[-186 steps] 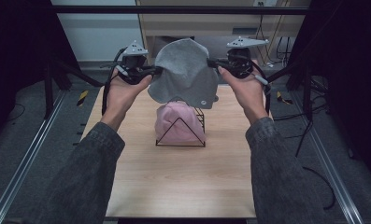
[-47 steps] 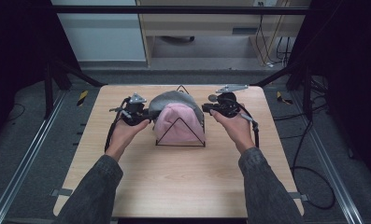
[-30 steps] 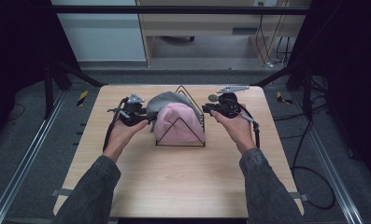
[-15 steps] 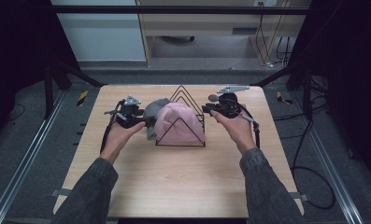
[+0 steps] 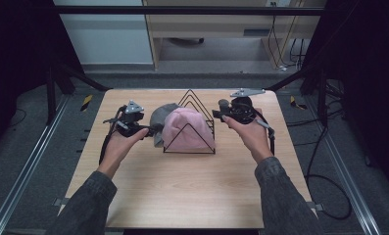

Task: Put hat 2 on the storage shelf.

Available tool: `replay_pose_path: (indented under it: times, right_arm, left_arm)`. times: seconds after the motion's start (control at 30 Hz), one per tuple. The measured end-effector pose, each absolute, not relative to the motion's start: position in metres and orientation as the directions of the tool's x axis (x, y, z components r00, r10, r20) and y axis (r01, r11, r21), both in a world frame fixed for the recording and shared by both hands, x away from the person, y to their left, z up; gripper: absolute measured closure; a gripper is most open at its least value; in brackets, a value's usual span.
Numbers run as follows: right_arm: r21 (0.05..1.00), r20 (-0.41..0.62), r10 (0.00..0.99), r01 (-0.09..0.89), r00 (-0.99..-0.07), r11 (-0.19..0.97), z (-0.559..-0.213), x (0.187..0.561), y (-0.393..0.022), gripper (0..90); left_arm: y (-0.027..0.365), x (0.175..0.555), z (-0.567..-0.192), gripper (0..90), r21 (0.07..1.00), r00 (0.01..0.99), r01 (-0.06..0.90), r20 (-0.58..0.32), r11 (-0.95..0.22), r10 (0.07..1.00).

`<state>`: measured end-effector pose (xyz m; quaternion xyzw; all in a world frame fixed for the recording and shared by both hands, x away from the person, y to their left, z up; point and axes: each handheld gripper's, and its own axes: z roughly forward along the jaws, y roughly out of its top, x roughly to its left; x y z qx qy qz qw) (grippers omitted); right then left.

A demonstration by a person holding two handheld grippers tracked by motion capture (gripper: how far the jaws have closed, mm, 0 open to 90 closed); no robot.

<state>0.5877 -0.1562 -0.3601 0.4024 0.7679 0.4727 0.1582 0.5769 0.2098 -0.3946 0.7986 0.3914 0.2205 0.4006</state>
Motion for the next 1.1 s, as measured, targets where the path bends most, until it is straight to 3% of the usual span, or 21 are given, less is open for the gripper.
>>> replay_pose_path:
  times: [0.2,0.4,0.77,1.1]
  right_arm:
    - [0.868,0.070,0.782,0.424,-0.619,0.258,-0.349,0.571,-0.155,23.7]
    - [0.878,0.039,0.769,0.390,-0.638,0.279,-0.349,0.544,-0.158,10.9]
    - [0.850,-0.021,0.757,0.386,-0.653,0.357,-0.390,0.499,-0.182,8.2]
    - [0.805,0.024,0.777,0.473,-0.629,0.358,-0.442,0.482,-0.201,9.1]
  left_arm:
    - [0.210,0.555,-0.381,8.3,0.820,0.613,0.432,0.038,-0.375,0.790]
    - [0.212,0.524,-0.378,5.1,0.821,0.661,0.394,0.059,-0.413,0.748]
    - [0.228,0.489,-0.416,5.1,0.753,0.672,0.448,0.071,-0.482,0.737]
    - [0.237,0.488,-0.461,5.4,0.640,0.658,0.562,0.038,-0.524,0.752]
